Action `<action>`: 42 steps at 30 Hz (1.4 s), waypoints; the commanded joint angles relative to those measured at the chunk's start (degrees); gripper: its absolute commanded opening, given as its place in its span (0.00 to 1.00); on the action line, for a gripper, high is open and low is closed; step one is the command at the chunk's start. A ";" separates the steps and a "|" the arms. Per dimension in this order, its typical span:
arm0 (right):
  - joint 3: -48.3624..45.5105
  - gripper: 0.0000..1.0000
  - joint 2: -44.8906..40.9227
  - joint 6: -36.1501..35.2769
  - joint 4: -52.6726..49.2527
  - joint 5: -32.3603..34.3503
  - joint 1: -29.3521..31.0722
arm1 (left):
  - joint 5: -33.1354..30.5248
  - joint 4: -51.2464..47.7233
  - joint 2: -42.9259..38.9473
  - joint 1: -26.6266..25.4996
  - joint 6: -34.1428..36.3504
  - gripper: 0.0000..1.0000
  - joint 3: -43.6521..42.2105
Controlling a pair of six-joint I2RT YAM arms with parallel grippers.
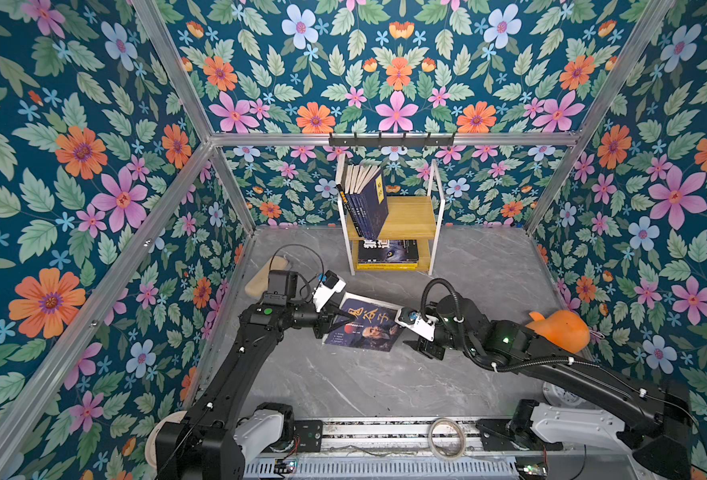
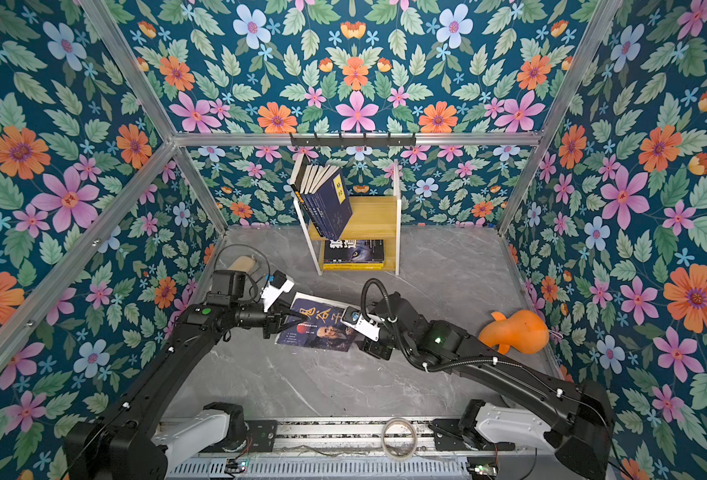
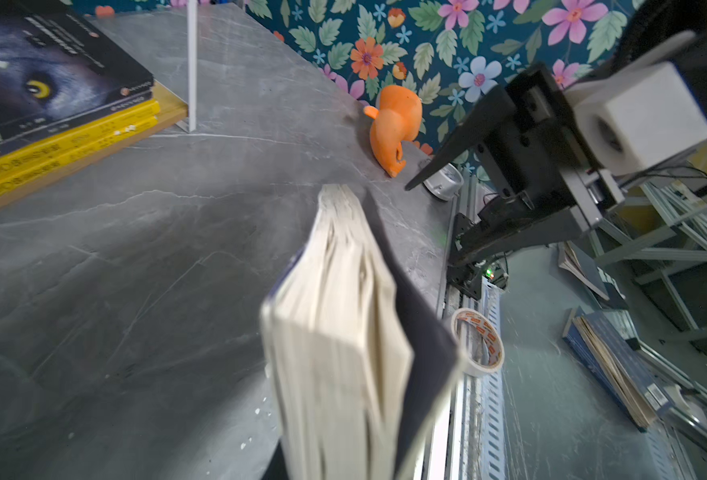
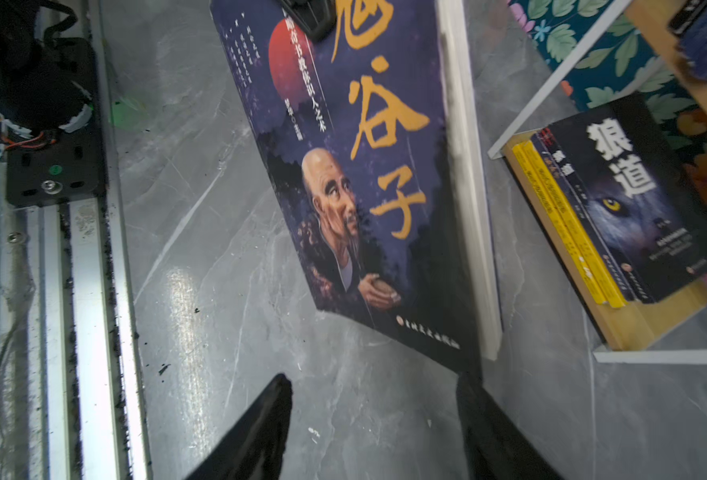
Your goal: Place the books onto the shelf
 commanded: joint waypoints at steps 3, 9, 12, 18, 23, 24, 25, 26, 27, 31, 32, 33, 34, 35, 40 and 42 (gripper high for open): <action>-4.74 0.65 -8.74 0.56 6.24 8.20 0.07 | 2.40 3.21 0.26 2.58 -3.69 0.00 1.82; -10.89 0.75 -21.69 0.84 7.45 14.69 0.09 | 4.08 8.94 0.53 5.36 -12.38 0.00 1.38; -14.23 0.99 -28.59 0.43 8.09 16.98 0.02 | 4.54 15.22 0.62 6.29 -19.83 0.00 -0.68; -19.91 0.99 -38.58 3.12 12.89 22.62 0.03 | 3.15 25.66 0.53 9.23 -35.77 0.00 -3.13; -16.95 0.99 -33.62 4.09 6.26 21.56 0.07 | -0.53 28.97 0.72 10.28 -46.13 0.00 -4.34; -16.46 0.99 -31.84 4.71 6.09 21.65 0.05 | -0.85 28.97 0.63 10.31 -47.41 0.00 -4.29; -16.08 0.99 -29.73 5.53 6.19 21.03 0.05 | -0.83 29.25 0.63 10.37 -48.75 0.00 -4.50; -15.94 0.99 -27.79 6.92 7.28 21.03 0.05 | -0.28 30.21 0.47 10.39 -50.07 0.00 -4.85; -15.82 0.99 -25.76 7.61 8.33 20.68 0.02 | 0.19 31.19 0.50 10.39 -51.28 0.00 -5.22; -13.49 0.99 -18.29 11.54 12.18 19.85 0.50 | 1.30 31.87 0.23 10.39 -55.37 0.00 -5.26; -12.73 0.99 -16.42 11.97 13.14 20.01 0.91 | 1.55 31.87 0.10 10.39 -56.12 0.00 -5.42; -12.25 0.99 -14.63 12.01 14.52 20.80 1.49 | 1.50 32.07 0.01 10.39 -57.28 0.00 -5.80; -12.20 0.99 -13.09 11.55 16.08 21.80 2.24 | 1.34 32.85 0.01 10.39 -58.71 0.00 -6.23; -12.43 0.99 -11.38 10.23 18.34 23.05 3.39 | 1.31 34.22 0.06 10.36 -60.83 0.00 -6.84; -11.67 0.99 -3.01 2.03 27.63 31.47 9.57 | 1.57 35.69 0.27 10.32 -67.45 0.00 -6.29; -12.17 0.99 -0.03 -3.08 32.74 34.24 11.97 | 1.84 36.90 0.30 10.26 -70.04 0.00 -6.73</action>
